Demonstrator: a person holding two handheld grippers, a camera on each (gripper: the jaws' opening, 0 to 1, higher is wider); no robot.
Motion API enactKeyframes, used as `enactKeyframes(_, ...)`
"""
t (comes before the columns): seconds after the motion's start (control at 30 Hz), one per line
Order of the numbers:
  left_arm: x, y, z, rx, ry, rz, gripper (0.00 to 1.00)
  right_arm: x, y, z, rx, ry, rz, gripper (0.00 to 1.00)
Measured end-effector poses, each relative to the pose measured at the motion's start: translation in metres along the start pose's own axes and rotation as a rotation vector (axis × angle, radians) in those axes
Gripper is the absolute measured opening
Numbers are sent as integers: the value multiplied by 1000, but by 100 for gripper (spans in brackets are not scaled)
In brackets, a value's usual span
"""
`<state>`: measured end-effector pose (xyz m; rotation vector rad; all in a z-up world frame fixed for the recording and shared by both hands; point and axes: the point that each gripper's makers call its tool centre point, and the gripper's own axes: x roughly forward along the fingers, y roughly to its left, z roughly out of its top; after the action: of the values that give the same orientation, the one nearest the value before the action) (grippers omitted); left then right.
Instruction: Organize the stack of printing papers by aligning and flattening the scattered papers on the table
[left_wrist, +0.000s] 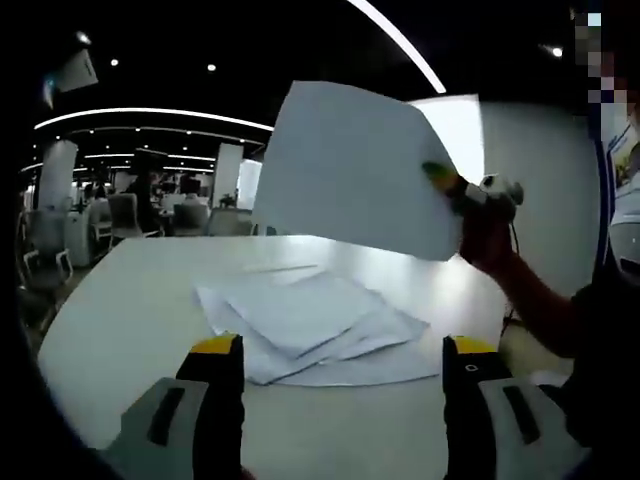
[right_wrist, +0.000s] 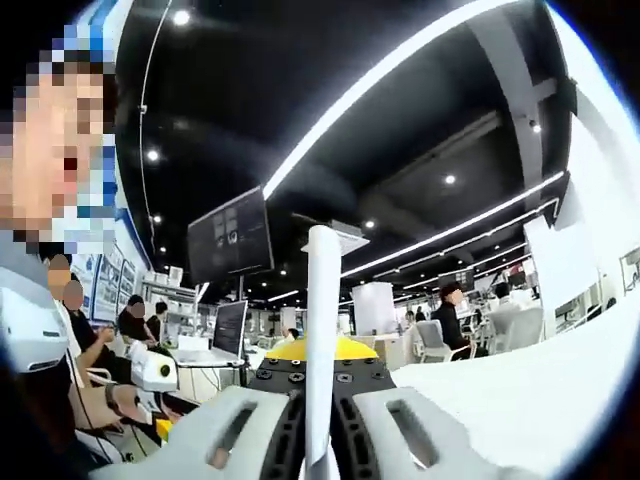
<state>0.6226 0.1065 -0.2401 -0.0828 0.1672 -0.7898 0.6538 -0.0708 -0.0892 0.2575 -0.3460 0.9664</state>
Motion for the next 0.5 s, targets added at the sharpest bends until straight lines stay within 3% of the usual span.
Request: enactKeyframes(0.5, 2, 6, -3, -28, -8, 2, 85, 22, 39, -20, 47, 24, 99, 0)
